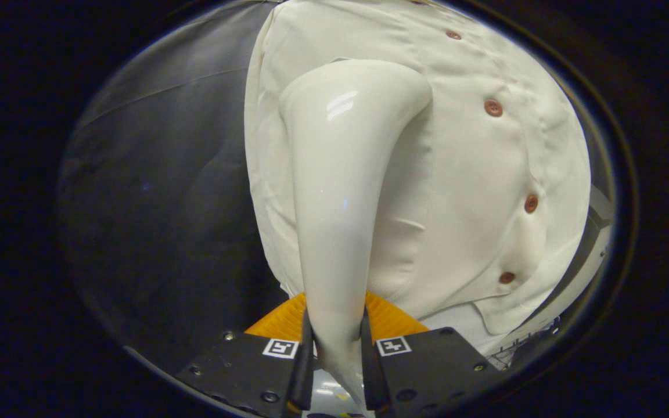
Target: Iron the clothes twice with a garment steamer, once on the left side and once on the right side.
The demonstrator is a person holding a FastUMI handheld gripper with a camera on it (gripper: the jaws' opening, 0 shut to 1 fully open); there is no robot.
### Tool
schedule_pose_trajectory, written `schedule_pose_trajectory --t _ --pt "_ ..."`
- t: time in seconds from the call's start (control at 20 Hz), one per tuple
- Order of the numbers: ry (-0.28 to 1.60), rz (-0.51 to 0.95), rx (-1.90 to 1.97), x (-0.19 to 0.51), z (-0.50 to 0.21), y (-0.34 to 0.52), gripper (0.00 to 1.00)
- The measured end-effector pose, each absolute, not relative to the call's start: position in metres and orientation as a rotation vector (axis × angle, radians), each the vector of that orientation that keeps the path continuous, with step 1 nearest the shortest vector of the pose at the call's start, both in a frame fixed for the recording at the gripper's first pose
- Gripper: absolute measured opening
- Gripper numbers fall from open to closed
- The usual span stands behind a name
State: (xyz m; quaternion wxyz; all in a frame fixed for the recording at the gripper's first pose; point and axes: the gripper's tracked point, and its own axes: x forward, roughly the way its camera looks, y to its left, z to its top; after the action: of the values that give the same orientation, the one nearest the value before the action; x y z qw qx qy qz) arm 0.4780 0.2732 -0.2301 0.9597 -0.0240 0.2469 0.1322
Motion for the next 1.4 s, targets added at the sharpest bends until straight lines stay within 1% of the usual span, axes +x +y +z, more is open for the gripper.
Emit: schedule_pose_trajectory --t 0.2,0.35,0.65,0.8,0.95,1.15,1.4 --pt "0.536 0.274 -0.076 0.466 -0.253 0.272 0.34" --pt "0.569 0.258 -0.078 0.444 -0.268 0.266 0.34" --pt "0.637 0.205 -0.098 0.380 -0.287 0.246 0.34" --pt "0.663 0.175 -0.070 0.343 -0.283 0.236 0.35" --pt "0.626 0.162 -0.072 0.311 -0.252 0.224 0.35" --pt "0.531 0.163 -0.081 0.283 -0.179 0.211 0.34" --pt "0.354 0.141 -0.058 0.290 -0.076 0.190 0.34"
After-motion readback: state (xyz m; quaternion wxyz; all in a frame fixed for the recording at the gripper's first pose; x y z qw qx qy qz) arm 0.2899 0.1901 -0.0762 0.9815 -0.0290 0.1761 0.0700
